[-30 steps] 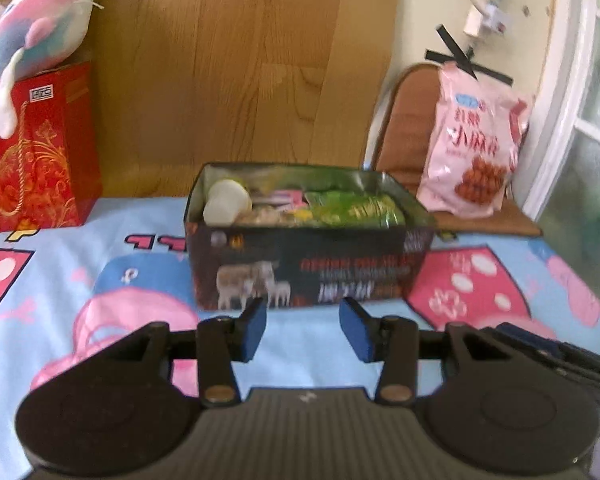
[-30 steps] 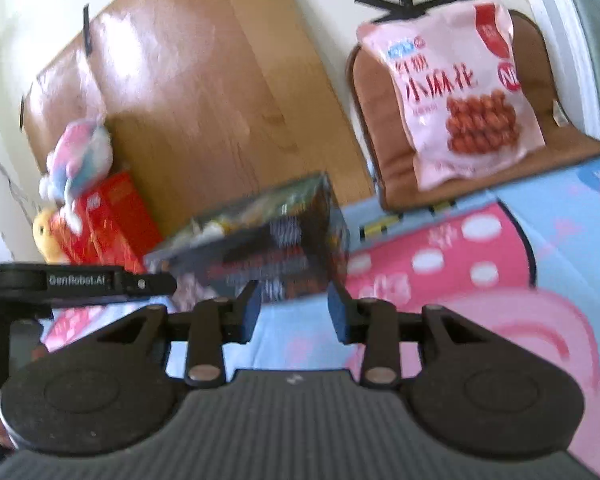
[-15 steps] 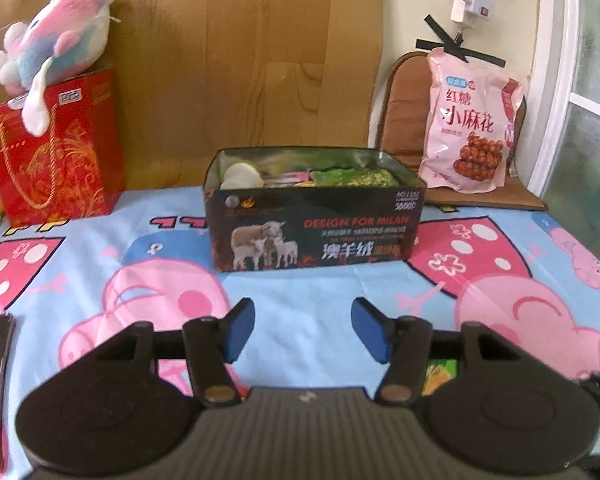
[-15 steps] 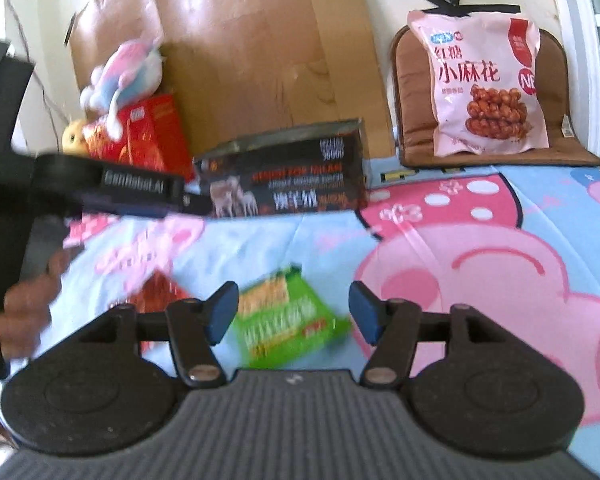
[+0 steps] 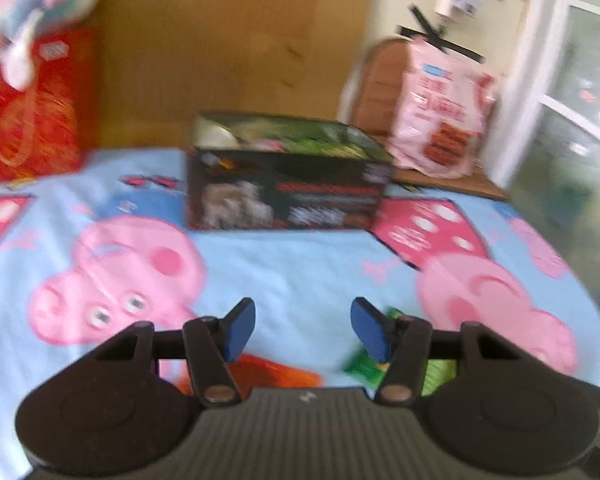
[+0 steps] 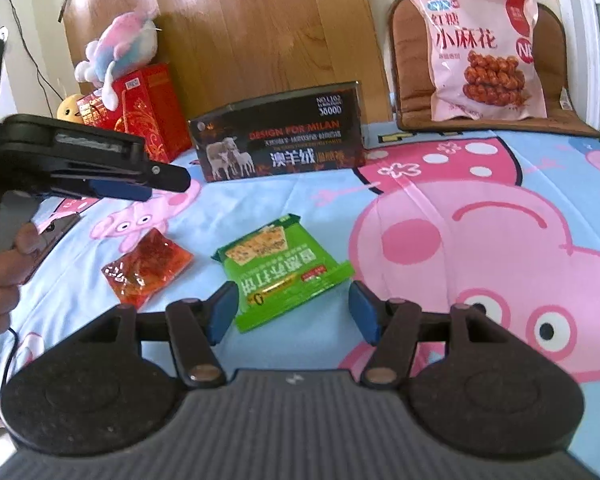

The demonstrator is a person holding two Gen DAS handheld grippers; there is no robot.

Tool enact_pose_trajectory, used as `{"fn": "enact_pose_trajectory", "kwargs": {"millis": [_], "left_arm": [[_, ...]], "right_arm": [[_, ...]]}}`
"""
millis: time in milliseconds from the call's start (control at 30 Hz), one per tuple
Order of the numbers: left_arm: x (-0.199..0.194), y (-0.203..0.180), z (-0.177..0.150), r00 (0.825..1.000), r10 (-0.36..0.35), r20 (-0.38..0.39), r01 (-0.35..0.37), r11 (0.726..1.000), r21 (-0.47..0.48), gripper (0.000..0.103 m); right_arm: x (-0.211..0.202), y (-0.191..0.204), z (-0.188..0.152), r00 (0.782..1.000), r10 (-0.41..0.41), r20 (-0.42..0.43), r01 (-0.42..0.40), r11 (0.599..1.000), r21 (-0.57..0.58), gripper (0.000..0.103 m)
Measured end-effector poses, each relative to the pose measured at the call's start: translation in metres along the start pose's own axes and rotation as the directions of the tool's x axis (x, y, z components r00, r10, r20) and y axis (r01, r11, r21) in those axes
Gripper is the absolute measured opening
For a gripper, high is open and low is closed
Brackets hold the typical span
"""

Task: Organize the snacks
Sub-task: 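Move the left gripper toward the green cracker packet on the sheet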

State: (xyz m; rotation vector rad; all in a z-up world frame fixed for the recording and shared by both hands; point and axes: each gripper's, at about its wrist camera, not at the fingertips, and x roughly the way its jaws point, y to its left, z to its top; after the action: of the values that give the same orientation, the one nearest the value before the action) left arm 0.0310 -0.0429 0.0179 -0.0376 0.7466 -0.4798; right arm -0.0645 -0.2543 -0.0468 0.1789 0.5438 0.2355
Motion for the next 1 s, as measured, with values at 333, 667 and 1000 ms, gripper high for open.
{"fn": "enact_pose_trajectory", "kwargs": {"millis": [333, 667, 1000], "left_arm": [[0.034, -0.018, -0.002, 0.991, -0.098, -0.096, 0.100, 0.995, 0.013, 0.053], [0.035, -0.020, -0.002, 0.985, -0.127, -0.115, 0.127, 0.992, -0.007, 0.043], [0.050, -0.028, 0.007, 0.988, -0.065, -0.140, 0.069, 0.997, 0.027, 0.047]], "right_arm": [[0.004, 0.009, 0.000, 1.000, 0.015, -0.018, -0.016, 0.995, -0.098, 0.068], [0.011, -0.002, 0.021, 0.992, -0.109, 0.057, 0.118, 0.976, -0.182, 0.057], [0.013, -0.021, 0.022, 1.000, -0.015, 0.011, 0.016, 0.996, -0.091, 0.058]]}}
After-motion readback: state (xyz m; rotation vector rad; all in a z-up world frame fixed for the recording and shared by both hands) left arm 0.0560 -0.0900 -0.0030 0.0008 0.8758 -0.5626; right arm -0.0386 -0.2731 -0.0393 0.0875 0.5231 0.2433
